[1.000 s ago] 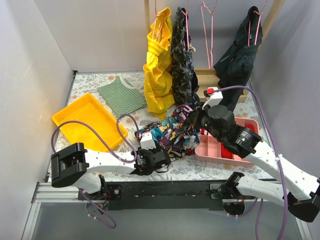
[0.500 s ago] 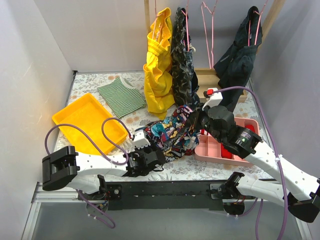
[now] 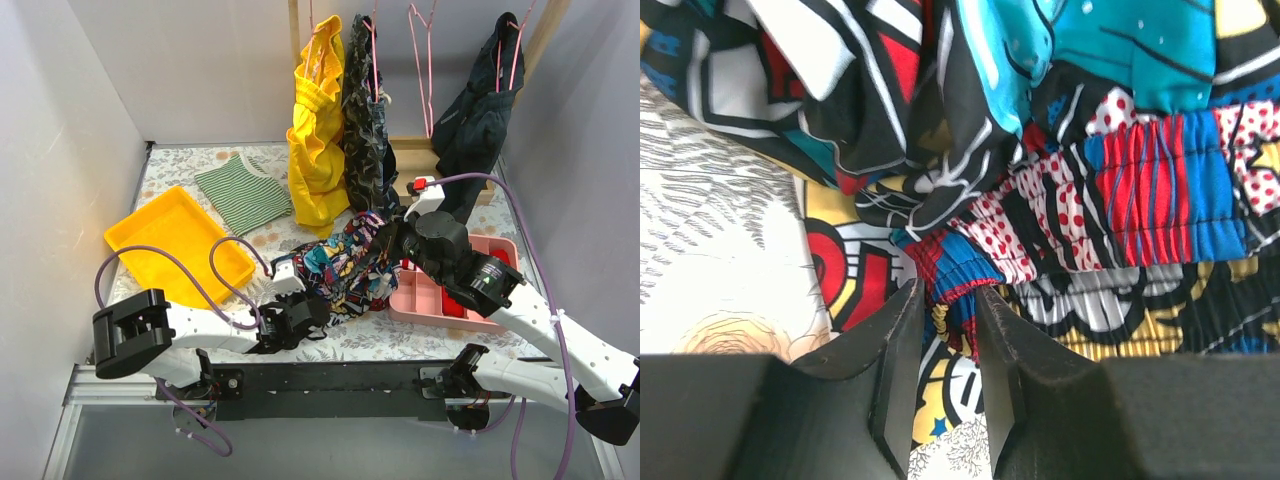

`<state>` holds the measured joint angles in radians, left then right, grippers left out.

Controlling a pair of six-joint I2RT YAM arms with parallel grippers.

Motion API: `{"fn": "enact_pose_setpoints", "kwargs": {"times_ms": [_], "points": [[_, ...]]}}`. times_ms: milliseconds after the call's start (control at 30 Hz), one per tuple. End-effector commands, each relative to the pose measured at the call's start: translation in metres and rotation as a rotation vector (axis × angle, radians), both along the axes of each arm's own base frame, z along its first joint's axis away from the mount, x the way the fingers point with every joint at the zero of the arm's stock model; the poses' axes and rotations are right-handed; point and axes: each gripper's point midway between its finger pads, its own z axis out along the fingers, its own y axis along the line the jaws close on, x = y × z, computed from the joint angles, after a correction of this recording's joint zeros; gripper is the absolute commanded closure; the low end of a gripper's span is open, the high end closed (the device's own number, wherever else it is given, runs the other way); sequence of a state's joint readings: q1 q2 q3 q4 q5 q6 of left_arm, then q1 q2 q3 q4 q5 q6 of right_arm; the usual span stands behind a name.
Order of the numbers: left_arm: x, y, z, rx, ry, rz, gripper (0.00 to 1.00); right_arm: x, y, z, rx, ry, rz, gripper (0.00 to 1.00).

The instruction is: Place the shorts on the hanger

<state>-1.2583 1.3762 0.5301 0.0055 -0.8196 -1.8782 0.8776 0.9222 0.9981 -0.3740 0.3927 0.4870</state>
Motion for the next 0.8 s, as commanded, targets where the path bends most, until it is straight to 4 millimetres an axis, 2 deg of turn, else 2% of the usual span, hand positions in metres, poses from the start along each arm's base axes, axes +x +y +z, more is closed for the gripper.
{"fn": "enact_pose_setpoints", "kwargs": {"times_ms": [0,100,167,233,267,300,333,367,433,467,500,567,600,667,700,733,767], "points": [[-0.001,0.001,-0.011,0.024,-0.003,-0.03,0.75,0.0,-0.001,0.008,0.036,-0.022,-0.007,0.99],[0.0,0.003,-0.012,0.019,-0.015,-0.036,0.74,0.0,0.0,0.004,0.03,-0.015,-0.006,0.99],[0.003,0.003,-0.005,0.022,-0.031,-0.032,0.85,-0.001,-0.001,0.002,0.028,-0.01,-0.006,0.99],[0.012,0.015,0.001,0.038,-0.022,0.018,1.0,-0.001,-0.001,0.001,0.027,-0.008,-0.004,0.99],[0.017,0.019,0.005,0.026,-0.021,0.039,1.0,-0.001,-0.001,-0.002,0.024,-0.005,-0.004,0.99],[0.023,0.034,0.005,0.065,-0.011,0.066,1.0,-0.002,-0.001,-0.003,0.022,-0.002,-0.001,0.99],[0.028,0.039,0.014,0.064,-0.024,0.075,1.0,-0.002,-0.001,-0.003,0.022,-0.002,-0.001,0.99],[0.034,0.042,0.039,0.018,-0.059,0.087,1.0,-0.002,-0.001,-0.005,0.016,0.002,-0.003,0.99],[0.048,0.064,0.07,0.061,-0.112,0.124,1.0,-0.002,-0.002,-0.007,0.01,0.003,-0.005,0.99],[0.055,0.069,0.111,-0.004,-0.172,0.144,1.0,-0.002,-0.003,-0.008,0.009,0.004,-0.008,0.99],[0.063,0.085,0.128,0.014,-0.199,0.178,1.0,-0.002,-0.004,-0.008,0.007,0.004,-0.01,0.99],[0.072,0.099,0.169,0.039,-0.279,0.158,1.0,-0.002,-0.004,-0.007,0.012,-0.002,-0.014,0.99],[0.081,0.112,0.211,-0.019,-0.354,0.186,1.0,-0.003,-0.005,-0.008,0.01,-0.001,-0.012,0.99],[0.086,0.115,0.249,0.012,-0.429,0.117,1.0,-0.006,-0.003,-0.007,0.03,0.002,0.004,0.99],[0.092,0.122,0.278,0.013,-0.455,0.131,1.0,-0.008,-0.002,-0.008,0.037,0.008,0.015,0.99],[0.094,0.122,0.289,0.031,-0.467,0.114,1.0,-0.012,-0.001,-0.016,0.046,0.027,0.022,0.99],[0.094,0.113,0.296,0.052,-0.482,0.038,1.0,-0.017,0.002,-0.021,0.054,0.044,0.047,0.99]]}}
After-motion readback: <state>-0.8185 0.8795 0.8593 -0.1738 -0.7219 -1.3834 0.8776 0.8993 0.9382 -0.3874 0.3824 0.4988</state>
